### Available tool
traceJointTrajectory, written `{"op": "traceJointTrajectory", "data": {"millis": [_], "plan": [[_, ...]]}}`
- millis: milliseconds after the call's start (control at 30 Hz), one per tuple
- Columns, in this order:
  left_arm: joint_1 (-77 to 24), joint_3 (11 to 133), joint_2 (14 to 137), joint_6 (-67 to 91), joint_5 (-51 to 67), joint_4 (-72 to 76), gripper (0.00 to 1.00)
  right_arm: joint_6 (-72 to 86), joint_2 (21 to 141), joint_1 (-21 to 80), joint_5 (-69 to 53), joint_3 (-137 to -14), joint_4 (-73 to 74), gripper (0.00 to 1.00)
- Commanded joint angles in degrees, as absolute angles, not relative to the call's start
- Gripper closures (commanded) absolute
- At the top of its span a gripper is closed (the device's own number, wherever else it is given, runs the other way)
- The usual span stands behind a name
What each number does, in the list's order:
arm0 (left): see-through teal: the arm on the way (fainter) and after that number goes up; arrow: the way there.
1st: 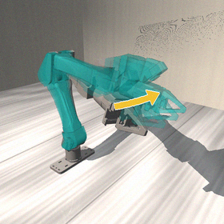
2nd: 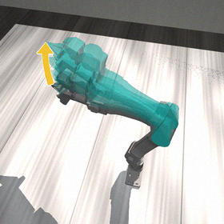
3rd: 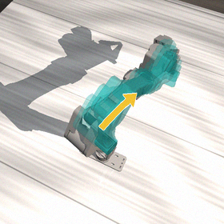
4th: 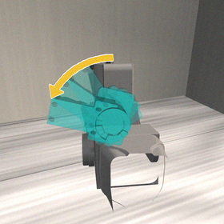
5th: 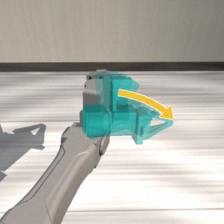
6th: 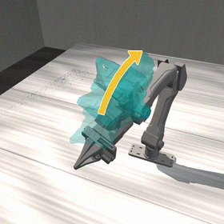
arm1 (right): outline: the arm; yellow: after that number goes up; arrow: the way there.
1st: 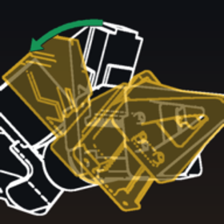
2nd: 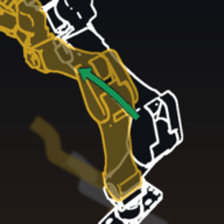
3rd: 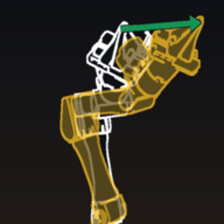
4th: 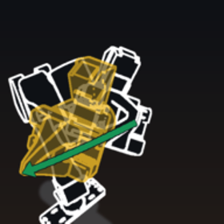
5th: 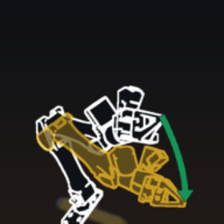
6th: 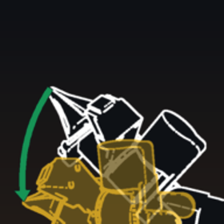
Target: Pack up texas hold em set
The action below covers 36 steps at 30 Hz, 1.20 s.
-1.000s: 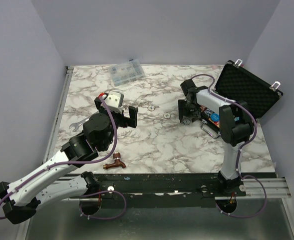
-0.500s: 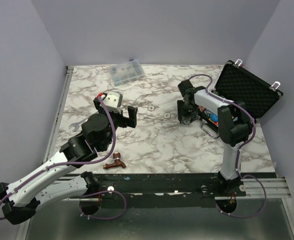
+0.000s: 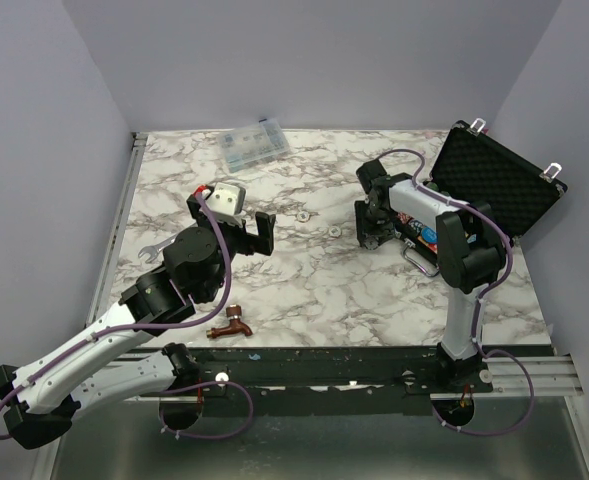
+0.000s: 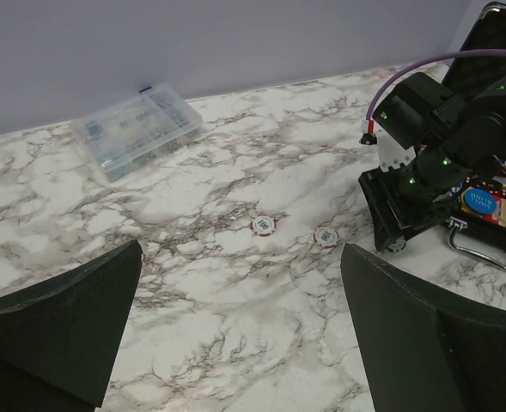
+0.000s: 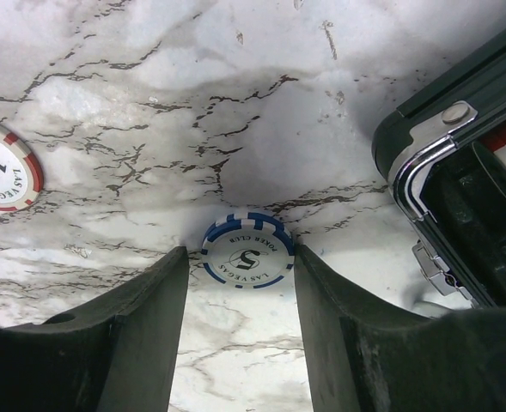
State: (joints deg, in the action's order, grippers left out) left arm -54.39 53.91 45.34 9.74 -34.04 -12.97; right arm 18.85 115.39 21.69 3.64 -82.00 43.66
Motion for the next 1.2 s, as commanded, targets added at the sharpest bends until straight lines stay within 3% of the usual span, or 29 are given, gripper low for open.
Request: {"op": "traceJointTrajectory", "data": {"millis": [0,233,433,600,967,1167], "plan": [[-54.2,55.6,45.7,9.9,-33.5,-13.5,0.01,18.0,119.5,22.0,3.7,-78.8,42.4,0.48],[-54.2,55.9,46.3,10.4,-32.7,-13.8,0.01,17.3,119.5,21.9,4.5,-78.8,42.0,0.65],[-54.1,56.5,48.1,11.4,-31.3,-14.6,0.01,16.0,116.7,22.0,4.2,-79.5,39.9,0.86],[-49.7,57.6,50.5,14.7,-26.6,-16.2,0.01,16.0,114.7,22.1,4.2,-81.4,41.1,0.99],[-34.1,60.3,58.2,26.1,-2.4,-18.2,0.01,16.7,109.8,22.3,2.8,-81.2,43.6,0.99],[-25.0,62.3,70.0,34.6,23.1,-15.7,0.04,16.4,107.9,24.2,2.0,-81.8,45.6,0.99]]}}
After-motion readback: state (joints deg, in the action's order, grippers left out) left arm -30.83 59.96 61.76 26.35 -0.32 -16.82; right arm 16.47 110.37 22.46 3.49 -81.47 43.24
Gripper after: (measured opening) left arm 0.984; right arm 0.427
